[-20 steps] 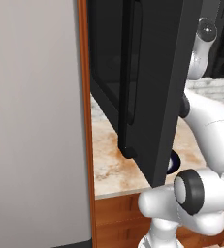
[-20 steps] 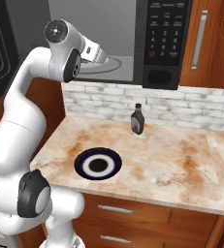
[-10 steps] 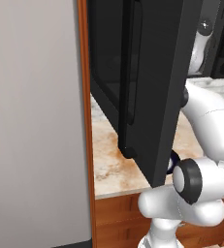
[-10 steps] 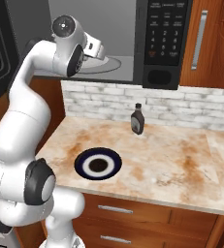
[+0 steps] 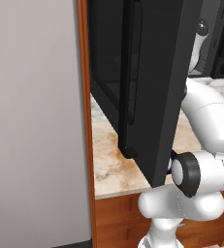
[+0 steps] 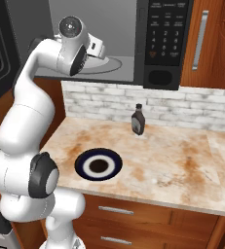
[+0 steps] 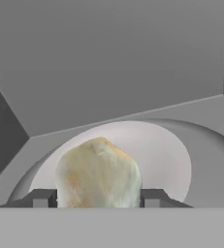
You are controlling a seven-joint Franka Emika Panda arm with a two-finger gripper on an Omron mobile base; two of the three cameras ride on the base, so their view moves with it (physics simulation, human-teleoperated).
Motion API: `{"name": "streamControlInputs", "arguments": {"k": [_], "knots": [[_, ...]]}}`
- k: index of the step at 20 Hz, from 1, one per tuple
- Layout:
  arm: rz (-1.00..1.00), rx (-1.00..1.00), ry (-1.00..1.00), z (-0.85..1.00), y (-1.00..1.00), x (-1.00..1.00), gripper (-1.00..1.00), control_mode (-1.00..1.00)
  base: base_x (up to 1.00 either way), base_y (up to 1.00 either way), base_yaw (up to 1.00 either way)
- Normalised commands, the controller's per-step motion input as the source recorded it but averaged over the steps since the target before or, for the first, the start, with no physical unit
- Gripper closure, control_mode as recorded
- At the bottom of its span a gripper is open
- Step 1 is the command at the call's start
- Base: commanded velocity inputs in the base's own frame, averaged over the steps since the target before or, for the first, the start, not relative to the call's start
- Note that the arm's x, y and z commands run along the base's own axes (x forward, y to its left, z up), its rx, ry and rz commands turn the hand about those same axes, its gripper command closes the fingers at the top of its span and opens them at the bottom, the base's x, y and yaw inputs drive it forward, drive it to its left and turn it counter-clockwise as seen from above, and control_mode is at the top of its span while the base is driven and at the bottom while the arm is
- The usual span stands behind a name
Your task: Pick the garlic from the counter and place it in the microwave. Then turn on the microwave.
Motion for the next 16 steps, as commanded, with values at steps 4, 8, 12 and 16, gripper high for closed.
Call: {"name": "streamControlInputs", "arguments": {"k": [4,8,12,16], "knots": [[0.04,-0.01,0.0,0.0,0.04,0.16,1.0,-1.0,0.0,0.0,0.0],[0.04,-0.04,0.0,0.0,0.04,0.15,1.0,-1.0,0.0,0.0,0.0],[0.04,-0.05,0.0,0.0,0.05,0.14,1.0,-1.0,0.0,0.0,0.0],[0.03,-0.03,0.0,-0.02,0.06,0.11,1.0,-1.0,0.0,0.0,0.0]]}}
